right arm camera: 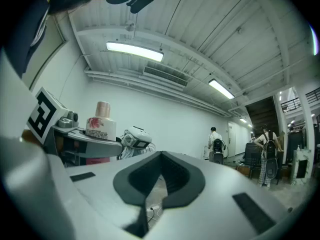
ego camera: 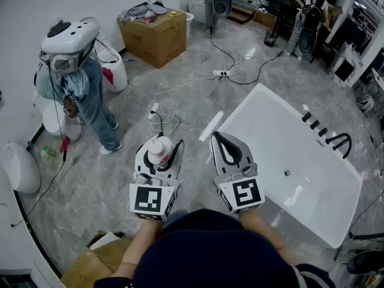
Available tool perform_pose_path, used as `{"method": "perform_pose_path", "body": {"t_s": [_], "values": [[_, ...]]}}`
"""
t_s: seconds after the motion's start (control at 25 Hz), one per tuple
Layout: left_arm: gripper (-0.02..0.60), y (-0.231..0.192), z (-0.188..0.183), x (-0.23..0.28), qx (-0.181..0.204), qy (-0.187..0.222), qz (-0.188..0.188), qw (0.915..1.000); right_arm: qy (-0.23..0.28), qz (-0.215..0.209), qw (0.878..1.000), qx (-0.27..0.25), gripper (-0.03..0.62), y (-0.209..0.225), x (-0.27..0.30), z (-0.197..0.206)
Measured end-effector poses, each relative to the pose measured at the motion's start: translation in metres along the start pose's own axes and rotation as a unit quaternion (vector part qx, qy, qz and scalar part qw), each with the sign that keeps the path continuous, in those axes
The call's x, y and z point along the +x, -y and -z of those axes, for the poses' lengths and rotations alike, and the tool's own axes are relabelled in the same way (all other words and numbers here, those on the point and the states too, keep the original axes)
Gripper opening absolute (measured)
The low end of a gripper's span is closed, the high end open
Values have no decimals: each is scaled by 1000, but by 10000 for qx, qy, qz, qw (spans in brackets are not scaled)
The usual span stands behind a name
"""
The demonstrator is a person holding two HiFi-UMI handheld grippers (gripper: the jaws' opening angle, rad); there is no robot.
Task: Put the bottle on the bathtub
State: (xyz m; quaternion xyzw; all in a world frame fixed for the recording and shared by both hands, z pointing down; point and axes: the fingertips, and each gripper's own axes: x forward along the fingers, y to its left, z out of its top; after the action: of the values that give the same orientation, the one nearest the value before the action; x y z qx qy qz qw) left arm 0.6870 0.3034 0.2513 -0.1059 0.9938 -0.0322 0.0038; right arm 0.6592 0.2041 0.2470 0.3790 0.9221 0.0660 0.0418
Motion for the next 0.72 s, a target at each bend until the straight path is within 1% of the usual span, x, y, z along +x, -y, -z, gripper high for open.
{"method": "perform_pose_path", "body": {"t_s": [0.2,0.32,0.44,0.56,0.72], "values": [[224,-1,2,23,24,22,-32,10000,64,-48,9999,89,28,18,13,7],[222,-12,9,35,-13,-3,-31,10000,32,-36,9998,183,28,25,30,15],[224,-33,21,53,-90,-45,-30,9999,-85,60,9997,234,28,34,54,30],[224,-58,34,83,-165,-66,14,9998,-180,140,9993,279,28,47,88,48],[224,-96,41,138,-122,53,239,9996,-140,325,9993,155,29,67,148,60]]}}
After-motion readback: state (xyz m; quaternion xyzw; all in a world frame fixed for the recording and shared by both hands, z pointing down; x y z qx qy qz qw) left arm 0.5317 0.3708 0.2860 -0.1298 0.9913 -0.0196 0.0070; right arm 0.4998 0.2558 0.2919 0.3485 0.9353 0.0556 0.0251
